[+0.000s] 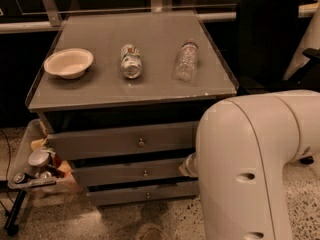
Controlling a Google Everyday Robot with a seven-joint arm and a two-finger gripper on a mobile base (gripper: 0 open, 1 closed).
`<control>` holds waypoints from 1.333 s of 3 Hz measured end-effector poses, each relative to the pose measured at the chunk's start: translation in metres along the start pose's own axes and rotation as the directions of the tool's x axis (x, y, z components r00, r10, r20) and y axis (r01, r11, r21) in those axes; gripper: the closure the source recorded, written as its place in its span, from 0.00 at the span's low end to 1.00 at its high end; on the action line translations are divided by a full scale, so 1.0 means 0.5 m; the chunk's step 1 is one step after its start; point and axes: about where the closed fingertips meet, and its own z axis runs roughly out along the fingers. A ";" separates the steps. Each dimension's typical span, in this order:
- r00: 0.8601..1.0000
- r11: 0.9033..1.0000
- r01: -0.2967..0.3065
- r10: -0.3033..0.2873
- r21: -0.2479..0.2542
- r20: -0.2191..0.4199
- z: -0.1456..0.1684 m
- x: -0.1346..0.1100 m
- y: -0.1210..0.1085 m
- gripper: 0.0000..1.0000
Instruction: Close middle drawer
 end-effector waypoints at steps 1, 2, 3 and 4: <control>1.000 1.000 0.000 0.000 0.000 0.000 0.000 0.000 0.000 1.00; 0.996 0.999 -0.049 0.047 -0.014 -0.076 -0.039 0.079 0.005 1.00; 0.965 0.987 -0.160 0.155 -0.008 -0.211 -0.152 0.237 0.008 1.00; 0.954 0.983 -0.181 0.176 0.001 -0.244 -0.169 0.271 0.000 0.81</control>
Offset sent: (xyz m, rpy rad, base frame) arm -0.1461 -0.1126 0.0108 -0.0353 0.3477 -0.1529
